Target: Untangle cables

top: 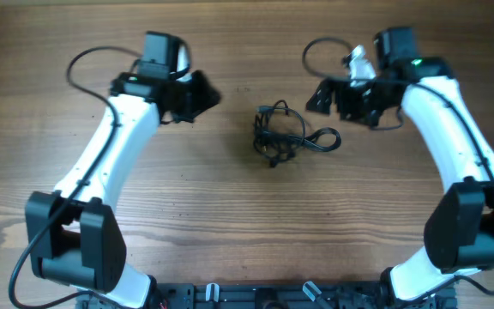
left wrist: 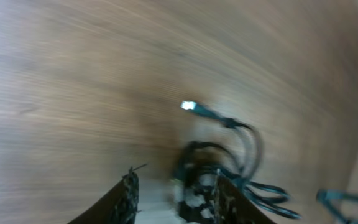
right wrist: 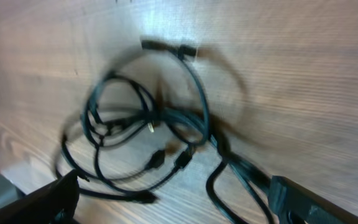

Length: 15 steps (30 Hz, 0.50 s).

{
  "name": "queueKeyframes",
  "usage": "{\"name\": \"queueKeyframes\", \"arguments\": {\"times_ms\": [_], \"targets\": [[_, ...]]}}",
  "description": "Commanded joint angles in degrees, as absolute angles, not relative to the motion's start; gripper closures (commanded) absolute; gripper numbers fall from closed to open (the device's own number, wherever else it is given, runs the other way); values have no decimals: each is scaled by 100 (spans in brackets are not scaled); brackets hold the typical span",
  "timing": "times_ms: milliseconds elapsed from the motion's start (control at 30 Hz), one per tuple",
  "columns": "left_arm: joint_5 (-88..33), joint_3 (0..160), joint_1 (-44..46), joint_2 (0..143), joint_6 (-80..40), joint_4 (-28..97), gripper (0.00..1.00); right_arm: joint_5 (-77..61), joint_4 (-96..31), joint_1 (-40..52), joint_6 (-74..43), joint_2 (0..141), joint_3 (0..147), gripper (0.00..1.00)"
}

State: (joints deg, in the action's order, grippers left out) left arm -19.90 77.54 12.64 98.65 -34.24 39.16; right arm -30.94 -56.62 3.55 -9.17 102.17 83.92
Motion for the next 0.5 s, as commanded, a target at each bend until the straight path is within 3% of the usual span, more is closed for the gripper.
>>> {"name": "queueKeyframes", "arguments": {"times_ms": [0,100,467], "targets": [[-2165,7791,1925,9708,-3321,3144,49,-3249,-5765,-176,-961,10287,8901,0],[-1625,7791,2244,9721,-3590,2829,40,-3249,-5734,-526,-932,10287,8903,0],[-1389,7789,2696,10311,-3107,3188,47,-3203,-5745,-720,-749,10287,8882,0]]}}
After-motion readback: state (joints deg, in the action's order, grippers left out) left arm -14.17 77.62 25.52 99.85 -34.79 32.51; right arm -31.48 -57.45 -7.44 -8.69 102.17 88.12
